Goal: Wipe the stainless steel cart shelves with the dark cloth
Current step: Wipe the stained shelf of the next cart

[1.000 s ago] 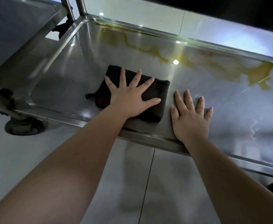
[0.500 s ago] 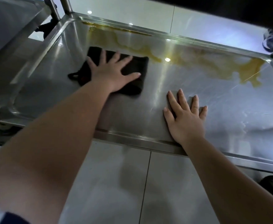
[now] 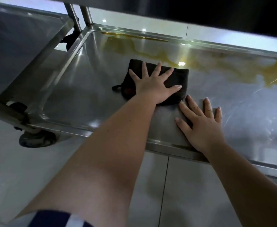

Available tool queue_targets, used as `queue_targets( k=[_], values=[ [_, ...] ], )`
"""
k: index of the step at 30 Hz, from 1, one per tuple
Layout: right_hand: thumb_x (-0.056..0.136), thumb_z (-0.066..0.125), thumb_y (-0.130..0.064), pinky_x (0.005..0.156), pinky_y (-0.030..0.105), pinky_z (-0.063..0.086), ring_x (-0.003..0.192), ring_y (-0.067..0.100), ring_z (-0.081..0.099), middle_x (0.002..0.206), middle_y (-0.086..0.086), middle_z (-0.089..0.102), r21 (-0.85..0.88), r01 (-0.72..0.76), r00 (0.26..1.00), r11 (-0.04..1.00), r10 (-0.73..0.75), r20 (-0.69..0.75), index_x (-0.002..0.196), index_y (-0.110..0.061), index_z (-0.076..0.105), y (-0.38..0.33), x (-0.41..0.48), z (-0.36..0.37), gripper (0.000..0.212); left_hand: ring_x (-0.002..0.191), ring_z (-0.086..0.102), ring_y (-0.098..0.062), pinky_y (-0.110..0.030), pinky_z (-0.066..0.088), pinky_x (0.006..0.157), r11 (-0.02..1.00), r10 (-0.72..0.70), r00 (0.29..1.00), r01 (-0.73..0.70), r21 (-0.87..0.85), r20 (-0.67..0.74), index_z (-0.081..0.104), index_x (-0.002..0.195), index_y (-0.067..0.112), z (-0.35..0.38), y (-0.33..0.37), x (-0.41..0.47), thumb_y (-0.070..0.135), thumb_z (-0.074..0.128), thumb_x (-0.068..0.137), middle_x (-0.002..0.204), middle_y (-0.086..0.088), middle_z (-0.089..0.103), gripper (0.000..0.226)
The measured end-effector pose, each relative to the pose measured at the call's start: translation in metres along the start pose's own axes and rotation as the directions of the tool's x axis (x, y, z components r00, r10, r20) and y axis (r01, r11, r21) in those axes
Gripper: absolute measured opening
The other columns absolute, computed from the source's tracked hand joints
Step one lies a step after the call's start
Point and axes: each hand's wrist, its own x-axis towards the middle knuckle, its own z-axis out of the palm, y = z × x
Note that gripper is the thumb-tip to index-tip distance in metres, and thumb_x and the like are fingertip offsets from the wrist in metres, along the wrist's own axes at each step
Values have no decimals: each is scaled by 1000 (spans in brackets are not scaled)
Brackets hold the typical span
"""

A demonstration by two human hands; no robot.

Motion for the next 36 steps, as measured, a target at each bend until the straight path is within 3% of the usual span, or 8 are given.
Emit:
queue_targets(
  k=[10,17,20,23,25,27,31,36],
  values=[
    [80,0,-75,119,56,-2,151,33,-2,163,-17,7,47,-8,1000,999,9,-21,149,-57,5,-6,1,0,71,152,-9,-26,-70,-2,113,964,-257,966,259,68,-29,3,148,60,-34,-185,-16,90,19,79,165,15,-2,77],
    [82,0,-74,118,57,-4,151,33,-6,163,-18,1,-17,-19,999,1000,19,26,150,-57,1,-8,2,0,70,150,-14,-35,-75,-4,108,985,-165,986,166,51,-9,-1,150,56,-22,-116,-16,88,17,82,165,11,-10,78],
    [94,28,-67,120,52,-10,152,24,-4,161,-19,11,178,-22,999,984,26,-22,152,-50,18,-6,-1,-4,61,149,-16,-37,-75,-6,107,998,-33,999,32,49,9,0,151,55,-5,-56,-28,87,17,82,165,10,-11,78],
    [95,59,-39,123,46,8,151,19,13,157,-3,36,775,-81,968,627,234,-87,146,-37,43,5,-5,-5,53,148,-17,-38,-75,-7,107,1000,-16,1000,17,21,-25,1,151,54,10,-14,-50,87,17,83,165,10,-10,77],
    [93,63,-34,118,37,28,143,17,34,149,0,47,940,-104,939,324,344,-15,141,-34,50,11,-8,-12,50,148,-19,-40,-75,-8,107,999,-41,999,40,-8,-28,-1,152,52,17,8,-66,86,16,84,165,8,-12,78],
    [97,59,-20,105,20,35,133,13,46,143,-3,51,964,-144,922,223,384,49,143,-22,48,19,-6,-25,48,146,-21,-42,-76,-9,105,999,-41,999,41,3,7,-6,152,51,23,34,-87,84,14,85,164,7,-16,78],
    [96,57,-9,101,23,42,126,20,52,138,6,54,854,-227,953,468,288,95,142,-12,48,39,8,-46,46,146,-24,-39,-74,-13,107,1000,-22,994,23,-10,108,-6,153,48,28,84,-117,72,16,94,163,8,-19,67],
    [95,60,-35,102,38,42,126,34,45,136,8,53,428,-109,989,897,56,134,139,-22,51,32,20,-54,47,150,16,-24,-53,12,121,955,-104,988,66,-291,-119,40,148,25,18,59,-122,29,47,99,162,-2,23,50]
  ],
)
